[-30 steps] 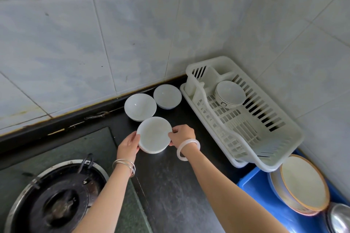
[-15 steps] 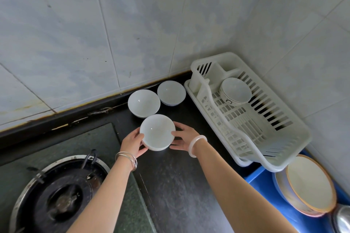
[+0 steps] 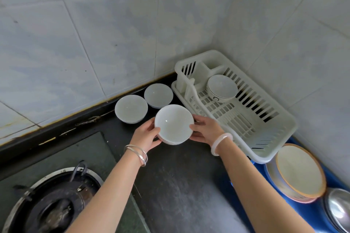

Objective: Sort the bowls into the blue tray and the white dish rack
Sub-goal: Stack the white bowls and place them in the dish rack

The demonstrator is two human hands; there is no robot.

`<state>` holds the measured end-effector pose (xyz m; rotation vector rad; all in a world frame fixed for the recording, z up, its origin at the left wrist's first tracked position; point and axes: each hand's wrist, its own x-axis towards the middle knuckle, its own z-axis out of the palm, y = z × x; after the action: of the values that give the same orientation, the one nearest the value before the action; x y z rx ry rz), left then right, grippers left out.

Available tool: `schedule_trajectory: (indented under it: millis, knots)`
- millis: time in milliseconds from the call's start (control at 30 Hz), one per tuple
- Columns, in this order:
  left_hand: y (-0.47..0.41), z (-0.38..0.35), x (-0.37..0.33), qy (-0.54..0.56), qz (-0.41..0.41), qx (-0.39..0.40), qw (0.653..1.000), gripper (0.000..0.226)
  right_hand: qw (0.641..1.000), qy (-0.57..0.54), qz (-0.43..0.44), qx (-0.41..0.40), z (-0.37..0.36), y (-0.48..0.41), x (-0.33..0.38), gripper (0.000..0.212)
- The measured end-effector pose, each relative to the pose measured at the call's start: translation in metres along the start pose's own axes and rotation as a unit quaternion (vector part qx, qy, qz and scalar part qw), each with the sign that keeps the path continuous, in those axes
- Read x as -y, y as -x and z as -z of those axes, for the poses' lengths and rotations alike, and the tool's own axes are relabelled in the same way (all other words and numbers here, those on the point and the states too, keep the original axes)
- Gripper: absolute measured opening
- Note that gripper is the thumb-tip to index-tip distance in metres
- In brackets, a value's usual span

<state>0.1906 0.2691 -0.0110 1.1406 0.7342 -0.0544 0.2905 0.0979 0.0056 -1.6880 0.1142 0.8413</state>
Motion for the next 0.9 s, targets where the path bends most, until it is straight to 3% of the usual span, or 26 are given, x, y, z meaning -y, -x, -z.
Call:
schedule_trajectory:
  millis: [200,400,533,767,900]
  knots:
    - [-0.008,-0.087,-0.036,-0.032,-0.032,0.063,0.997,0.035,0.991,0.054,0.062,-0.103,0.074,0.016,0.041,0.035]
    - [-0.032,-0.176,-0.037,-0.110,-0.024,0.097,0.989,0.040,0.979,0.062,0.038,-0.191,0.146,0.007,0.043,0.013]
    - [-0.051,-0.223,-0.025,-0.158,0.000,0.133,0.978,0.042,0.964,0.106,0.000,-0.242,0.188,-0.003,0.034,0.026]
    - [-0.088,-0.267,0.007,-0.235,0.072,0.127,0.961,0.044,0.906,0.341,-0.058,-0.243,0.219,-0.020,0.022,0.051]
    - [-0.103,-0.276,0.016,-0.286,0.078,0.129,0.946,0.041,0.913,0.329,-0.084,-0.226,0.226,-0.032,0.019,0.050]
